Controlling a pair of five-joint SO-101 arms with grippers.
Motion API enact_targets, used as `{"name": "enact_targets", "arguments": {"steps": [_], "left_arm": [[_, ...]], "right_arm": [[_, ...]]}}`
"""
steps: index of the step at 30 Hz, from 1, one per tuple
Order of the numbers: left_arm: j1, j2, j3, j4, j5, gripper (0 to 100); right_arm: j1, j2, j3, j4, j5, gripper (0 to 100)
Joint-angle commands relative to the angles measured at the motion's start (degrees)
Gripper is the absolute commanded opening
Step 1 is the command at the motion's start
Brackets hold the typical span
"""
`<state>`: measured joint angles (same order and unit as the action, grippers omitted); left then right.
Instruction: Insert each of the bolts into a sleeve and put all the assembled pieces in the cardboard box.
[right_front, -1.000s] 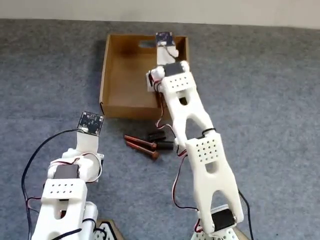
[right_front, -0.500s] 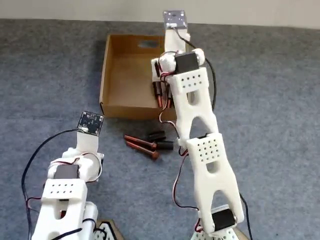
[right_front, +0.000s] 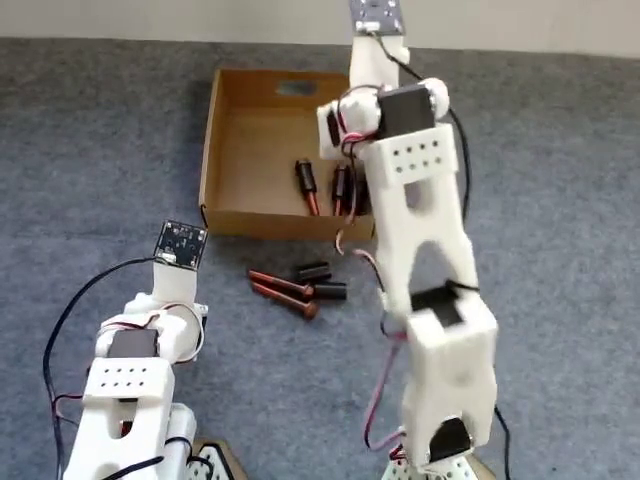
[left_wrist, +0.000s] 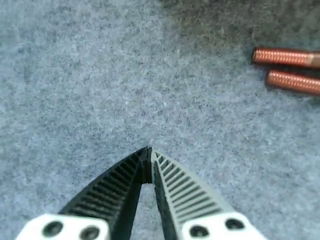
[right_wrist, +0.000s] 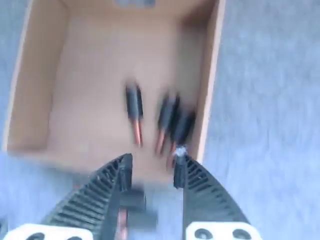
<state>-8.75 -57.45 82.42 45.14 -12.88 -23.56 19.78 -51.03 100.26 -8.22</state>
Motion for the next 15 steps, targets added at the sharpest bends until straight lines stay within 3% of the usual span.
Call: {"name": "enact_targets", "arguments": {"steps": [1, 9, 15], "left_arm": [[0.66, -0.66, -0.13, -0.97, 0.35, 1], [0.66, -0.66, -0.13, -0.88, 0.35, 1], [0.66, -0.66, -0.13, -0.79, 0.35, 1]], "right_arm": [[-2.95, -17.71, 27.47, -4.62, -0.18, 13.0], [-8.84, -38.02, 74.15, -30.20, -0.09, 13.4], [-10.86, -38.73, 88.84, -45.05, -0.09, 16.3]]}}
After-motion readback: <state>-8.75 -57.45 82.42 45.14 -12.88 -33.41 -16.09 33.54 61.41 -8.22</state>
